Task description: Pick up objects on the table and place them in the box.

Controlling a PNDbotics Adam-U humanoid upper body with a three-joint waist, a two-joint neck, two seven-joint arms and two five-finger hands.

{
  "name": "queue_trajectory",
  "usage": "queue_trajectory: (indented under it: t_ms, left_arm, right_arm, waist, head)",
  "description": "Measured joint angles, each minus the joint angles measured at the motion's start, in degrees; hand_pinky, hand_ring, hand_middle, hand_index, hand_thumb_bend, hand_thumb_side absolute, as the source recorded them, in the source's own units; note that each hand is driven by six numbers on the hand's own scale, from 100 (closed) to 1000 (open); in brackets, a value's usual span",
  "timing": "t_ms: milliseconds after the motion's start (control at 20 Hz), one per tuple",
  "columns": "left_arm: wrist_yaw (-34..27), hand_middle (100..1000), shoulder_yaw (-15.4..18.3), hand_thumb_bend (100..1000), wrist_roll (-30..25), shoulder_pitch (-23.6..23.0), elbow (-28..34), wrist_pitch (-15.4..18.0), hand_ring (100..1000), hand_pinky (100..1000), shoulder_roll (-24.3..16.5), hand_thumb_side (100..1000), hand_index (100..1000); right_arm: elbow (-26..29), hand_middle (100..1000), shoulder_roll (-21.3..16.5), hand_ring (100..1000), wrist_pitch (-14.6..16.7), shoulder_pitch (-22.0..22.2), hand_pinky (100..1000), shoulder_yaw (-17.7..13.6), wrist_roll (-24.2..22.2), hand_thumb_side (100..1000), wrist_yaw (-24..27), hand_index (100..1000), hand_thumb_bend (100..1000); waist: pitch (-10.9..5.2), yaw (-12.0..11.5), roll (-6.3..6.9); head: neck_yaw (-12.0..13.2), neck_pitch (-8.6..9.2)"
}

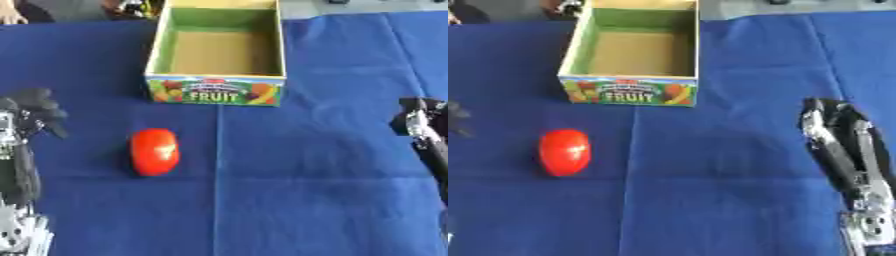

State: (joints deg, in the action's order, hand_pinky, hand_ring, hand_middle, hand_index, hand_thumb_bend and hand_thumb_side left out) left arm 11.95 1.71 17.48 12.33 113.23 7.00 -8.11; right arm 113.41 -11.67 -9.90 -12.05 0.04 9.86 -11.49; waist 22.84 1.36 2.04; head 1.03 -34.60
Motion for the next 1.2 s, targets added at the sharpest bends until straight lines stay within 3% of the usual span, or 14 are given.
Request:
queue_trajectory:
  t_ms: [400,550,900,1000,1100,1150,1200]
  left_arm:
    - [5.3,548,0.8,100,-3.5,7.2,0.0,-3.5,537,352,-7.6,955,743]
    - [7.6,615,-0.1,103,-5.8,10.9,0.0,-5.2,590,395,-11.3,968,828]
    - [13.1,752,-7.3,100,-11.3,19.5,-3.1,-10.4,590,341,-20.1,1000,966]
    - [14.7,797,-9.9,100,-12.9,21.1,-5.4,-11.9,631,363,-22.7,1000,1000]
    - [16.4,805,-12.6,168,-14.5,22.5,-8.0,-13.5,673,382,-25.3,1000,1000]
    - [17.2,810,-14.0,251,-15.4,23.2,-9.4,-14.1,734,435,-26.6,1000,1000]
    - [18.1,819,-15.5,278,-16.3,24.0,-10.8,-14.4,757,460,-27.7,1000,1000]
  right_arm:
    - [0.0,518,-0.2,597,-0.1,1.0,641,0.0,-0.1,649,0.0,713,100]
    - [0.0,517,-0.2,598,-0.1,1.3,641,0.0,-0.1,650,0.0,713,100]
    - [0.0,517,-0.7,598,-0.3,1.6,641,0.1,-0.3,653,0.0,713,100]
    - [0.0,516,-0.7,598,-0.5,1.6,642,0.4,-0.5,654,0.0,713,100]
    - [0.0,516,-0.7,598,-0.6,1.7,642,0.5,-0.7,655,0.0,713,100]
    - [0.0,516,-0.7,598,-0.7,1.8,642,0.6,-0.8,656,0.0,713,100]
    - [0.0,516,-0.7,598,-0.7,1.8,642,0.7,-0.9,656,0.0,713,100]
  waist:
    - [-1.35,-0.6,0.71]
    - [-1.59,-0.6,0.84]
    - [-2.02,-0.7,1.62]
    - [-2.02,-0.3,1.73]
    - [-2.02,0.2,1.73]
    - [-2.02,0.4,1.74]
    - [-2.02,0.5,1.79]
  head:
    - [-1.1,-0.61]
    - [-1.3,-0.86]
    - [-2.2,-1.50]
    - [-2.2,-1.56]
    - [-2.1,-1.56]
    - [-2.0,-1.56]
    - [-1.9,-1.56]
